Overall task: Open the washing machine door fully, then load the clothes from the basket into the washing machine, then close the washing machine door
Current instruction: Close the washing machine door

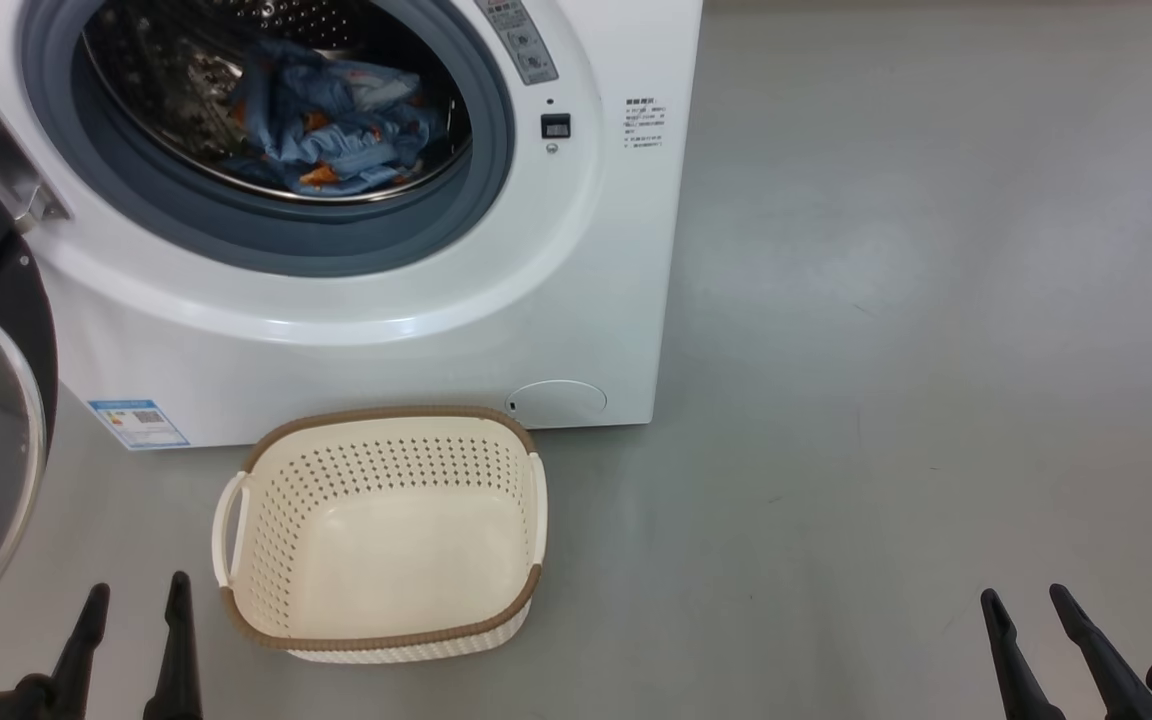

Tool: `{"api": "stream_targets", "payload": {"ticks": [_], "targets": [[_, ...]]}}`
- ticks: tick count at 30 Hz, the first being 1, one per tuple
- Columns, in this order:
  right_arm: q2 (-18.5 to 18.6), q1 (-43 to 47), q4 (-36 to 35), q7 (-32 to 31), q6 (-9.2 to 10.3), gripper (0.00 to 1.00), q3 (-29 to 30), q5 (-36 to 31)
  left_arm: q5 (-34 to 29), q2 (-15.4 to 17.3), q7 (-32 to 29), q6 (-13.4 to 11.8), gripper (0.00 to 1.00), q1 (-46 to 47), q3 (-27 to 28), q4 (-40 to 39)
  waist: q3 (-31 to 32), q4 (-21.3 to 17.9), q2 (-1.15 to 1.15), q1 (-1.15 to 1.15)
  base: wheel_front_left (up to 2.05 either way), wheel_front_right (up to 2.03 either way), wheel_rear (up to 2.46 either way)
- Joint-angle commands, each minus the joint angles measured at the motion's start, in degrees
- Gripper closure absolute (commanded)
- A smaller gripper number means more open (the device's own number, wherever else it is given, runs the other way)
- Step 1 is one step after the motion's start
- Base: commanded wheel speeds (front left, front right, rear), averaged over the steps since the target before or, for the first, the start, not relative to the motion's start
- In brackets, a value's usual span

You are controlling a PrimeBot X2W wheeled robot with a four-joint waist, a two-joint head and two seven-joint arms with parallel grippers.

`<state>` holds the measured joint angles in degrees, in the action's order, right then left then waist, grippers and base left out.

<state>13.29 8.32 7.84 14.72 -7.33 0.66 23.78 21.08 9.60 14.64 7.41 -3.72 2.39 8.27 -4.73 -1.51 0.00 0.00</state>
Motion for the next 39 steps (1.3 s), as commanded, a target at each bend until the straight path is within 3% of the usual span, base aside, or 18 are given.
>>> {"api": "stream_targets", "payload": {"ticks": [1, 8, 19, 29, 39], "targets": [[1.3, -0.5, -1.3, 0.3, -0.16, 0.00, -1.1, 0.0, 0.3, 1.4, 0.4, 0.1, 0.00, 0.8, 1.8, -1.7, 0.0, 0.1, 0.00, 0.00, 0.00, 0.00, 0.00], [1.1, -0.5, -1.4, 0.3, -0.16, 0.00, -0.9, -0.1, 0.6, 1.2, 0.4, 0.1, 0.00, 0.8, 1.7, -2.0, 0.0, 0.8, 0.00, 0.00, 0.00, 0.00, 0.00], [1.4, -0.8, -1.6, 0.3, -0.16, 0.00, -1.7, -0.3, 0.5, -0.1, 0.4, 0.1, 0.00, 0.9, 2.1, -2.2, -0.1, 5.1, 0.00, 0.00, 0.00, 0.00, 0.00], [2.8, -3.2, -0.6, 0.3, -0.16, 0.00, -4.7, 0.0, 0.7, -1.7, 0.4, 0.1, 0.00, 0.1, 3.0, -1.7, 0.3, 13.1, 0.00, 0.00, 0.00, 0.00, 0.00], [4.7, -7.2, 1.0, 0.3, -0.16, 0.00, -9.7, 0.8, 0.7, -3.3, 0.4, 0.1, 0.00, -0.4, 4.2, -0.8, 1.1, 23.7, 0.00, 0.00, 0.00, 0.00, 0.00]]}}
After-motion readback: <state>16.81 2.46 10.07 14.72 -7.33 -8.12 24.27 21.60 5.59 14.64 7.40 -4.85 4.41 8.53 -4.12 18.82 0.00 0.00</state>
